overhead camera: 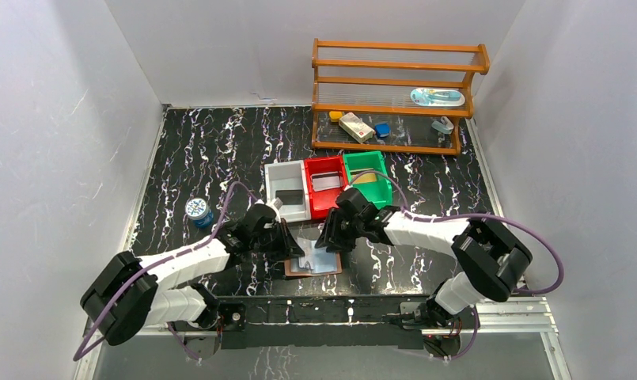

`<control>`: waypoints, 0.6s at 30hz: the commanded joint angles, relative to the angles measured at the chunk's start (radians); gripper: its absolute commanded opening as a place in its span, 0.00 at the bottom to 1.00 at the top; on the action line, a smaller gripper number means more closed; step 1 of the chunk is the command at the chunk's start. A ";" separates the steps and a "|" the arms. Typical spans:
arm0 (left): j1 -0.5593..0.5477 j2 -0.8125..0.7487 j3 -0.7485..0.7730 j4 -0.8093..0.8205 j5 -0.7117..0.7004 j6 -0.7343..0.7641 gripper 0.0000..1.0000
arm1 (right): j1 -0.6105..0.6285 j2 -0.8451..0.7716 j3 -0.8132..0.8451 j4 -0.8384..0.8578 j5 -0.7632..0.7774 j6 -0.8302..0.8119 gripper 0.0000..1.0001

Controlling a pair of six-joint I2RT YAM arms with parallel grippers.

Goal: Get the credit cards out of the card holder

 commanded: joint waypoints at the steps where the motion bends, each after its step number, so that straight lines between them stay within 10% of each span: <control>1: 0.007 -0.052 0.063 -0.130 -0.055 0.070 0.00 | -0.005 -0.064 0.088 -0.053 0.062 -0.084 0.52; 18: 0.007 -0.134 0.170 -0.227 -0.066 0.155 0.00 | -0.006 -0.245 -0.062 0.139 0.208 -0.060 0.76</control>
